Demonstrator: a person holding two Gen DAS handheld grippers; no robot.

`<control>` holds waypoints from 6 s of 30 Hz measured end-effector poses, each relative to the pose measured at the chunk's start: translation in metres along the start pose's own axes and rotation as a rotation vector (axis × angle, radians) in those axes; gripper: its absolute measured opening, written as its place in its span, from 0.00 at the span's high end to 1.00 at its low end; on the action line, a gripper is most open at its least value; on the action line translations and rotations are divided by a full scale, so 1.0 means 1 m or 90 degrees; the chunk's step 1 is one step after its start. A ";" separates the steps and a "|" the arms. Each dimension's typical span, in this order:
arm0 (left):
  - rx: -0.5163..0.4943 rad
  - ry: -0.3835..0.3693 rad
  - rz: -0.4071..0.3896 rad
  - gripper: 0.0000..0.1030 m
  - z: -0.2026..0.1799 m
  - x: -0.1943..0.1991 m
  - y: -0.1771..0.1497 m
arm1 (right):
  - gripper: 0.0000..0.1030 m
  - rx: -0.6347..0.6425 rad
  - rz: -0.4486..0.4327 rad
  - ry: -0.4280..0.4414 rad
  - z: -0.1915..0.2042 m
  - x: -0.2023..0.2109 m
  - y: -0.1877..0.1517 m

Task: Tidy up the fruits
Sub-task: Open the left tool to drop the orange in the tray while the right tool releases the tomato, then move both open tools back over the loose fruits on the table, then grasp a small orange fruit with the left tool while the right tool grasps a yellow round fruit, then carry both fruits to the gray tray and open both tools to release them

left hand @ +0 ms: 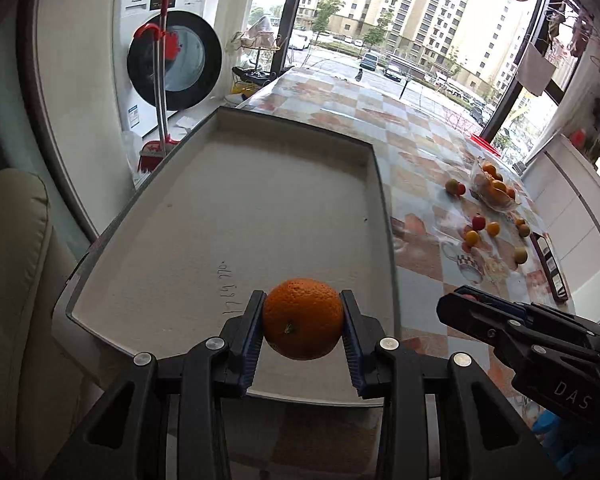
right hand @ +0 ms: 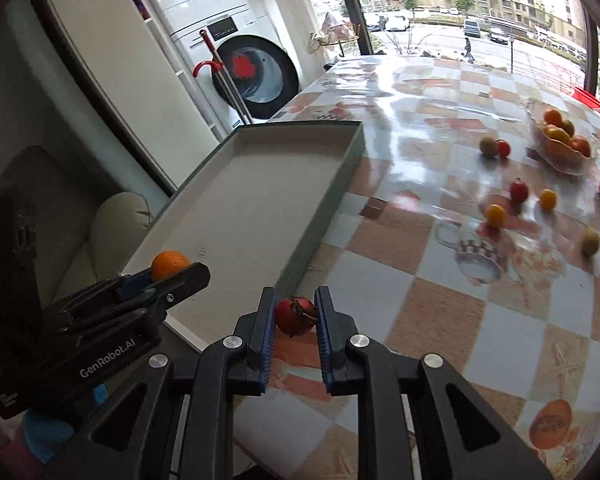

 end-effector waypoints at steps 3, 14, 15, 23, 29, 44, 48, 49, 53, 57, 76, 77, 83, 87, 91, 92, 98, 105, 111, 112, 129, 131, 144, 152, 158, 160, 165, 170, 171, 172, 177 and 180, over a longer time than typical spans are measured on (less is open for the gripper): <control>0.016 0.015 -0.015 0.63 0.021 0.001 0.002 | 0.80 0.008 0.038 0.003 0.022 -0.033 0.008; -0.002 0.070 -0.001 0.41 0.054 -0.026 0.022 | 0.32 0.100 -0.012 -0.206 0.015 -0.049 0.027; -0.003 0.083 -0.004 0.30 0.060 -0.026 0.021 | 0.14 0.095 -0.026 -0.251 0.005 -0.045 0.029; 0.003 0.095 -0.094 0.20 0.083 0.010 0.013 | 0.05 0.010 0.027 -0.294 -0.032 -0.069 0.022; -0.024 0.160 -0.113 0.20 0.092 0.028 0.002 | 0.04 -0.070 0.013 -0.342 -0.063 -0.056 0.020; 0.013 0.323 -0.097 0.20 0.104 0.049 -0.089 | 0.00 -0.169 -0.156 -0.276 -0.119 0.057 -0.005; -0.057 0.369 -0.030 0.20 0.077 0.041 -0.102 | 0.00 -0.217 -0.109 -0.320 -0.182 0.072 -0.041; -0.057 0.359 -0.032 0.20 0.069 0.044 -0.103 | 0.00 -0.232 -0.100 -0.334 -0.198 0.076 -0.052; -0.069 0.342 -0.017 0.20 0.044 0.062 -0.113 | 0.00 -0.200 -0.114 -0.392 -0.225 0.083 -0.065; -0.101 0.322 -0.007 0.20 0.023 0.077 -0.124 | 0.00 -0.203 -0.127 -0.384 -0.224 0.083 -0.064; -0.374 0.236 -0.118 0.20 -0.120 0.166 0.002 | 0.00 -0.195 -0.145 -0.375 -0.224 0.083 -0.066; -0.382 0.218 -0.123 0.20 -0.131 0.170 0.016 | 0.00 -0.194 -0.144 -0.375 -0.224 0.083 -0.066; -0.380 0.086 -0.122 0.00 -0.194 0.149 0.060 | 0.00 -0.170 -0.114 -0.354 -0.223 0.082 -0.067; -0.419 0.057 -0.094 0.00 -0.223 0.099 0.055 | 0.00 -0.102 -0.051 -0.302 -0.227 0.089 -0.078; -0.402 0.013 -0.042 0.00 -0.238 0.034 0.041 | 0.00 -0.118 -0.056 -0.311 -0.259 0.113 -0.090; -0.393 0.005 -0.026 0.00 -0.241 0.017 0.037 | 0.00 -0.121 -0.061 -0.313 -0.266 0.117 -0.092; -0.365 0.004 0.012 0.00 -0.255 -0.058 0.033 | 0.00 -0.126 -0.063 -0.321 -0.278 0.119 -0.087; -0.335 0.027 0.008 0.00 -0.248 -0.107 0.057 | 0.00 -0.154 -0.048 -0.320 -0.296 0.108 -0.055; -0.282 0.007 0.047 0.00 -0.235 -0.145 0.066 | 0.00 -0.145 -0.034 -0.320 -0.299 0.088 -0.025; -0.282 0.010 0.051 0.00 -0.233 -0.150 0.067 | 0.00 -0.142 -0.031 -0.313 -0.297 0.084 -0.020; -0.295 -0.056 0.046 0.81 -0.253 -0.148 0.069 | 0.73 -0.136 -0.093 -0.255 -0.284 0.059 0.039; -0.286 -0.063 0.045 0.81 -0.251 -0.145 0.067 | 0.73 -0.155 -0.100 -0.229 -0.284 0.069 0.029; -0.244 -0.154 0.007 0.81 -0.238 -0.065 0.041 | 0.72 -0.179 -0.102 -0.172 -0.246 0.106 -0.032; -0.215 -0.106 -0.048 0.81 -0.179 -0.024 0.053 | 0.72 -0.134 -0.093 -0.134 -0.187 0.096 -0.026; -0.187 -0.041 -0.034 0.81 -0.115 -0.027 0.045 | 0.72 -0.070 -0.073 -0.085 -0.118 0.069 -0.012; -0.189 -0.019 -0.030 0.81 -0.099 -0.029 0.038 | 0.72 -0.046 -0.065 -0.071 -0.095 0.057 -0.008; -0.175 0.003 -0.027 0.81 -0.067 -0.030 0.028 | 0.72 -0.010 -0.039 -0.037 -0.049 0.029 0.000; -0.139 0.013 -0.038 0.81 -0.036 -0.028 0.033 | 0.72 0.023 -0.020 -0.030 -0.018 0.002 0.010; -0.137 0.019 -0.040 0.81 -0.030 -0.029 0.035 | 0.72 0.029 -0.015 -0.030 -0.013 -0.003 0.012; -0.136 0.021 -0.040 0.81 -0.024 -0.029 0.037 | 0.72 0.033 -0.009 -0.031 -0.008 -0.009 0.013; -0.174 0.018 -0.008 0.81 -0.005 -0.044 0.045 | 0.72 0.037 0.024 -0.050 0.004 -0.038 0.021; -0.180 0.010 0.007 0.81 0.005 -0.047 0.050 | 0.72 0.024 0.033 -0.062 0.004 -0.048 0.029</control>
Point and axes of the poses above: each gripper's, at about its wrist camera, not at the fingertips, and x roughly against the way its jaws point, z to its left, y to its top, the point moved 10 cm from there along -x, roughly the way its jaws point, and after that the axes turned 9 degrees about -x, right-handed, at the moved point
